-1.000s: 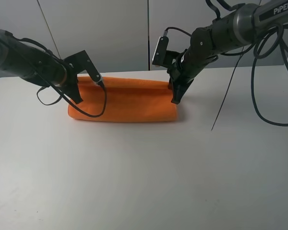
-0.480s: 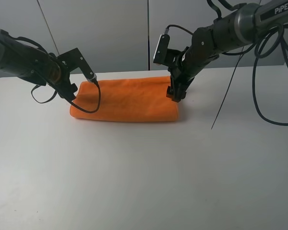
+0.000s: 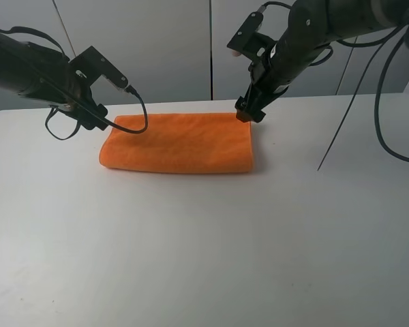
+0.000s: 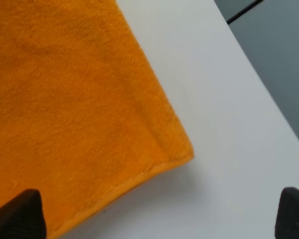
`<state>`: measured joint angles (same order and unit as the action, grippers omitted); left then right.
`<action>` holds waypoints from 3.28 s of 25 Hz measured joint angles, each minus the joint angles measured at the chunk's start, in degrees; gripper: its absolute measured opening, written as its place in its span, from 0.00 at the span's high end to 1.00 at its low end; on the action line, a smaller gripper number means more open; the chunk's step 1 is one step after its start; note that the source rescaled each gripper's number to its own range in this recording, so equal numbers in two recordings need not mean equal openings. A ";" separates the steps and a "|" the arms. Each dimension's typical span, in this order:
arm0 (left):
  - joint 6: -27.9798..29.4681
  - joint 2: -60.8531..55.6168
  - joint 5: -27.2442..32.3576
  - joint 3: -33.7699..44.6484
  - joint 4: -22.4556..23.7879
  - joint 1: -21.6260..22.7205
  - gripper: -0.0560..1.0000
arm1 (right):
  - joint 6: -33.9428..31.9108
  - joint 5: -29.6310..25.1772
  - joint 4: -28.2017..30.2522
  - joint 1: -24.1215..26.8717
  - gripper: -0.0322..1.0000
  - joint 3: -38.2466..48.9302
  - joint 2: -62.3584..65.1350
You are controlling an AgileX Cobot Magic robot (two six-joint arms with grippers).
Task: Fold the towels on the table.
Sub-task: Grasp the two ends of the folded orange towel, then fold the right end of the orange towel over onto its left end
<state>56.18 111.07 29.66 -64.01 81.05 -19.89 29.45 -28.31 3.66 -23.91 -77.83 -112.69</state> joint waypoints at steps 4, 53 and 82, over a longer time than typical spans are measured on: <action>-6.39 -2.62 -3.82 0.00 -15.20 0.00 0.01 | -6.26 -5.91 -3.66 2.66 0.00 0.00 1.54; -56.54 10.66 1.63 -9.92 -85.52 12.35 0.01 | 2.05 -16.79 -47.72 11.47 0.00 -3.30 -8.59; -55.01 10.84 0.93 -10.04 -83.74 12.35 0.01 | 6.88 -8.51 -67.53 14.96 0.00 -3.67 -17.06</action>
<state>1.18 121.91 30.59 -74.04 -2.69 -7.54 36.33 -36.82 -63.87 -8.96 -81.50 -129.75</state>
